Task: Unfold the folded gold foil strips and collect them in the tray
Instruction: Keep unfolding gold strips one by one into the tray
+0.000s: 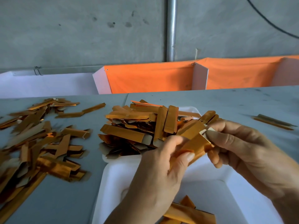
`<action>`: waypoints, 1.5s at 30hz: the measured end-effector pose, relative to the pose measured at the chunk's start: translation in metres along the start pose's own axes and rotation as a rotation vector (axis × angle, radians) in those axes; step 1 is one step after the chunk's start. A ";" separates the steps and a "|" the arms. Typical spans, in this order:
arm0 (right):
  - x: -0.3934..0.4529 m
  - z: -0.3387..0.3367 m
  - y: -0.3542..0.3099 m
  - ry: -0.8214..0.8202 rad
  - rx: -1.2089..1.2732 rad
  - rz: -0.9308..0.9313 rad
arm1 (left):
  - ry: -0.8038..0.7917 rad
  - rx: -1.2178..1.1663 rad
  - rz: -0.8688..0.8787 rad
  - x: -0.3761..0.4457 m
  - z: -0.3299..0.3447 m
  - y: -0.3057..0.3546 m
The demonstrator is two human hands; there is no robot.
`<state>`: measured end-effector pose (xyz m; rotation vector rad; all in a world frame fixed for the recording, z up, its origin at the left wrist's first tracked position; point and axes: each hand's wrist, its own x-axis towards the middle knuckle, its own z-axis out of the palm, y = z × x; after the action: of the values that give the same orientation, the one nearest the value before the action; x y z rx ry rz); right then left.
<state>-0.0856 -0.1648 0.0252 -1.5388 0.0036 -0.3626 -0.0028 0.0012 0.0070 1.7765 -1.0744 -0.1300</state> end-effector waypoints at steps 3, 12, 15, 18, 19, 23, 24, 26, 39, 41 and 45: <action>0.000 -0.001 -0.001 0.053 0.038 0.034 | 0.196 0.172 0.067 0.002 -0.001 -0.003; -0.001 -0.004 -0.004 0.131 0.181 0.170 | 0.194 -0.144 -0.119 0.004 -0.009 -0.009; -0.001 -0.007 -0.005 0.067 0.201 0.173 | 0.144 -0.280 -0.159 0.003 -0.013 -0.007; -0.001 -0.008 -0.007 0.022 0.200 0.167 | 0.136 -0.291 -0.129 0.002 -0.015 -0.005; -0.001 -0.008 -0.007 0.016 0.191 0.154 | 0.133 -0.269 -0.106 0.001 -0.015 -0.004; -0.001 -0.005 -0.007 0.043 0.163 0.089 | 0.090 -0.056 -0.023 0.000 -0.010 -0.001; -0.001 -0.004 -0.007 0.052 0.161 0.073 | 0.113 0.045 0.002 -0.001 -0.007 -0.001; -0.001 -0.002 -0.009 0.069 0.151 0.038 | 0.172 0.242 0.074 -0.001 -0.001 -0.001; -0.002 0.014 -0.003 0.233 0.002 0.002 | 0.333 0.587 0.301 0.002 0.006 0.002; -0.002 0.014 -0.002 0.209 0.051 0.029 | 0.333 0.664 0.335 0.003 0.009 0.000; -0.002 0.012 -0.003 0.168 0.082 0.028 | 0.376 0.692 0.414 0.005 0.011 -0.003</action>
<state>-0.0856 -0.1530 0.0283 -1.4221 0.1406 -0.4634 -0.0036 -0.0096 0.0014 2.0014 -1.2613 0.8906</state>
